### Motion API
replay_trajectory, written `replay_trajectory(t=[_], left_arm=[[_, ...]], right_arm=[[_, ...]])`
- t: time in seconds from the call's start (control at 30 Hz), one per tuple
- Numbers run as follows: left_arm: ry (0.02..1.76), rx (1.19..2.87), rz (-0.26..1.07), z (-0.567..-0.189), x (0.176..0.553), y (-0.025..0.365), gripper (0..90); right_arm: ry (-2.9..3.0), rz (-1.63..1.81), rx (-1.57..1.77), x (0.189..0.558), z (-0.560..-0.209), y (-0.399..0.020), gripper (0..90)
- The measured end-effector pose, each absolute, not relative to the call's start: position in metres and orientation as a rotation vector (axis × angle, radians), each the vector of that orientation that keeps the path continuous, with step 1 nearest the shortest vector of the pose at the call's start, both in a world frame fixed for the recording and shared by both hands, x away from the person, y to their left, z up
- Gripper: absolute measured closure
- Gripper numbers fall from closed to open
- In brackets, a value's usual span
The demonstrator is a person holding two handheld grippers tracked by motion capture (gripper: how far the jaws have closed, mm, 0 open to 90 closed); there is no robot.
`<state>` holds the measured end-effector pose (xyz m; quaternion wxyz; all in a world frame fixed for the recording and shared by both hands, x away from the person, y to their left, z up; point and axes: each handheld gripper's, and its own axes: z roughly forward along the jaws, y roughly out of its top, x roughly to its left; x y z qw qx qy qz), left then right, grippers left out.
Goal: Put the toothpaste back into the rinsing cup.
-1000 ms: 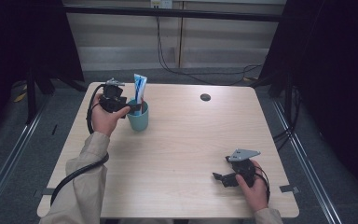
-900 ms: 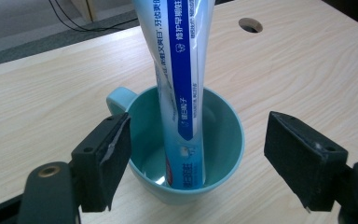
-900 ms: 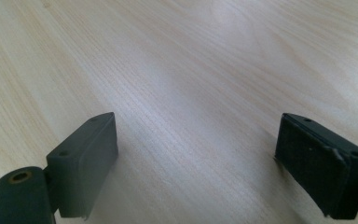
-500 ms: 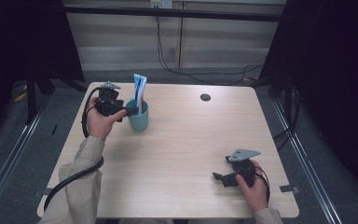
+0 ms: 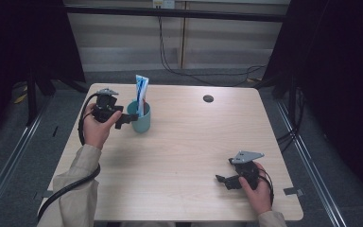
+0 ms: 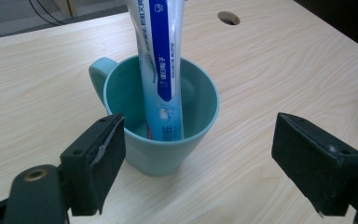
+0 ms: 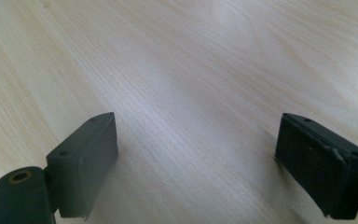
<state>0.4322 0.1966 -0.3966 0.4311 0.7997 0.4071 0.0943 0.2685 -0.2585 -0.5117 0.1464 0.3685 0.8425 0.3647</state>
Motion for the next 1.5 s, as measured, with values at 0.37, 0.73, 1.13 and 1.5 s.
replay_trajectory(t=[0.37,0.73,1.13,1.5], left_arm=[[1.013,1.99,0.209,-0.408,0.42,0.204,16.4],[0.986,2.01,0.218,-0.424,0.407,0.211,16.4],[0.981,2.014,0.204,-0.44,0.396,0.218,16.4],[0.976,2.015,0.195,-0.461,0.387,0.224,16.5]], right_arm=[[2.425,1.048,1.061,0.268,-0.512,-0.258,12.3],[2.425,1.048,1.061,0.268,-0.512,-0.258,12.3],[2.425,1.052,1.059,0.269,-0.512,-0.258,12.3],[2.425,1.051,1.059,0.269,-0.512,-0.258,12.3]])
